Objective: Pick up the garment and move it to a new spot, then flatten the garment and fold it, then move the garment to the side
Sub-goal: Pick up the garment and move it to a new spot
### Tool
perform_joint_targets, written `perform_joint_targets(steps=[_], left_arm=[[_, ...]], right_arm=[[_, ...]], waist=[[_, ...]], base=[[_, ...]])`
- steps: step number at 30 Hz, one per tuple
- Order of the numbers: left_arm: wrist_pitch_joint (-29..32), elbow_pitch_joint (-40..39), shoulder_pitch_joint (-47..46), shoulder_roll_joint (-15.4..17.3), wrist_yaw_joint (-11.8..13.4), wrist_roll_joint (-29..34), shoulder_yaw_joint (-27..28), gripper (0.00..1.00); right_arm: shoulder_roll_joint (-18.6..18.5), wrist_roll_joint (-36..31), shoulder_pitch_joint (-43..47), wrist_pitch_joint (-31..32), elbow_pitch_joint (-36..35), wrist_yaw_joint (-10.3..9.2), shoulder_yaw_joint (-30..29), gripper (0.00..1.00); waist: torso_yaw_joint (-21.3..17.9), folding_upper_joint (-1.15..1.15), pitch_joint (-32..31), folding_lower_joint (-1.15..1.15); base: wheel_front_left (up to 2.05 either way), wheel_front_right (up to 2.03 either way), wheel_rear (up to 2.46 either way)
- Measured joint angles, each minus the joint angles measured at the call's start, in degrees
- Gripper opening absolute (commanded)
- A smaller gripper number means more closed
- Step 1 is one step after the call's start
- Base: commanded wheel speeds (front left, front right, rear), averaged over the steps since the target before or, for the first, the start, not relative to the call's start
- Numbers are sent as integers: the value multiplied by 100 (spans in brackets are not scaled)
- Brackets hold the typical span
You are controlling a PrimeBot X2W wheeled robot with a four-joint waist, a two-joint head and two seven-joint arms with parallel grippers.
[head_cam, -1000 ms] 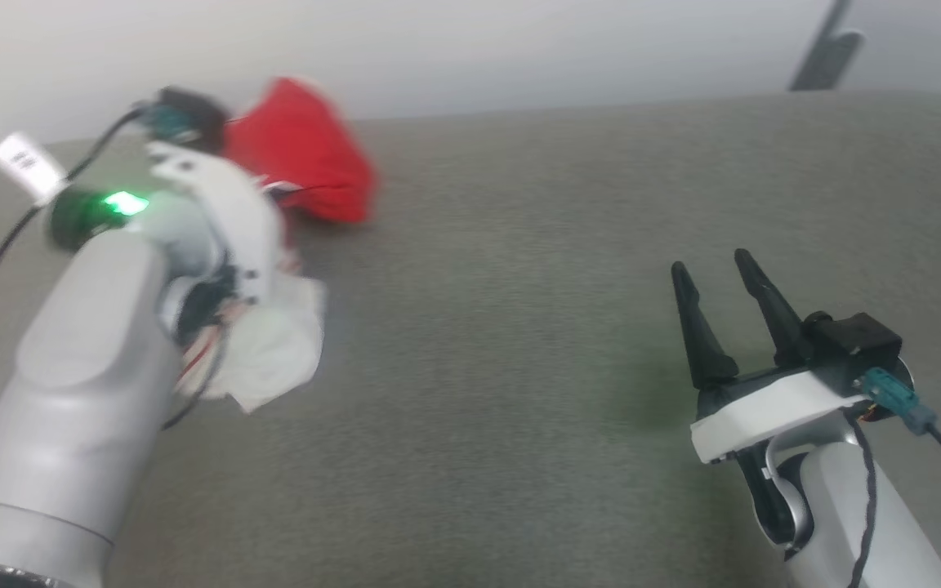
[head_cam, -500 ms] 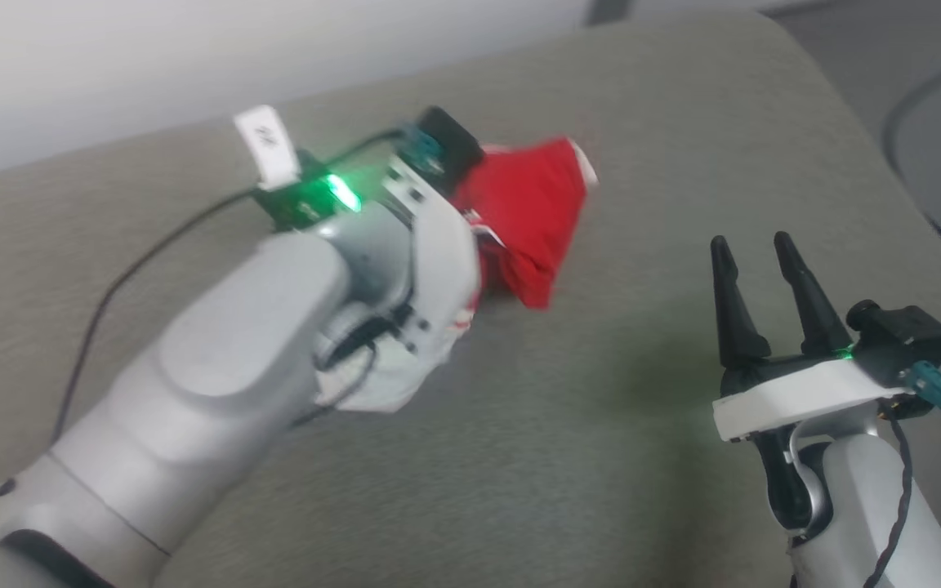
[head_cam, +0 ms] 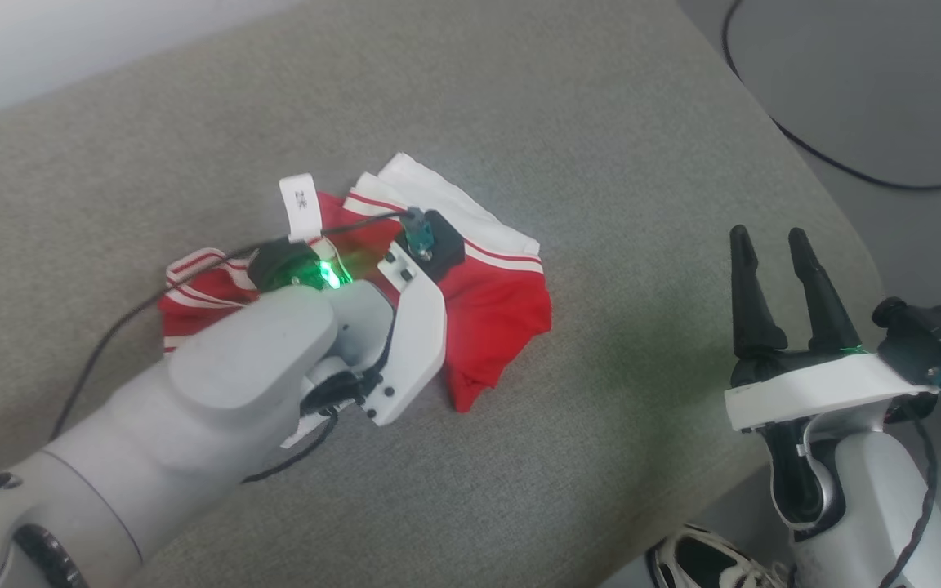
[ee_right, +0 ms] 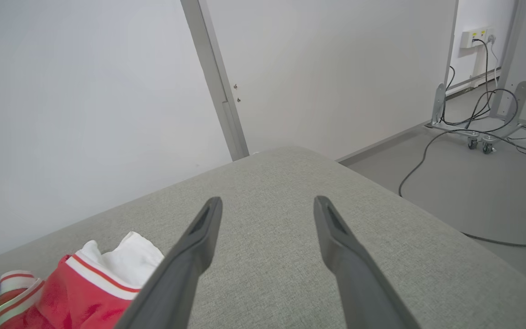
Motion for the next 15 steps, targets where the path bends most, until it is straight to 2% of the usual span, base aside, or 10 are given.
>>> perform_joint_targets(steps=[6, 9, 11, 12, 13, 14, 15], left_arm=[[661, -46, -142, 24, -19, 113, -27, 0], [737, -205, -118, 81, -19, 330, -24, 0], [614, -293, -34, 138, -18, 552, -31, 54], [581, -321, 10, 159, -15, 580, -33, 75], [501, -334, 21, 167, -15, 586, -46, 92], [396, -348, 34, 164, -15, 624, -68, 100], [318, -366, 59, 163, -15, 662, -86, 100]], right_arm=[[2, 92, -1, 0, -86, 0, -24, 100], [5, 116, -15, -1, -75, 0, 23, 100], [7, 115, -35, 0, -46, 0, 94, 100], [9, 103, -36, -1, -44, 0, 93, 100], [4, 62, -34, -1, -42, 0, 79, 100], [3, 23, -35, -1, -34, 0, 47, 100], [7, -24, -34, -1, -27, 0, 47, 100]], waist=[[-96, 0, 200, 0], [-102, 0, 203, 0], [-100, 0, 155, 0], [-83, 0, 129, 0], [-43, 0, 106, 0], [11, 0, 80, 0], [74, 0, 51, 0]], base=[[0, 0, 0], [0, 0, 0], [0, 0, 0], [0, 0, 0], [0, 0, 0], [0, 0, 0], [0, 0, 0]])
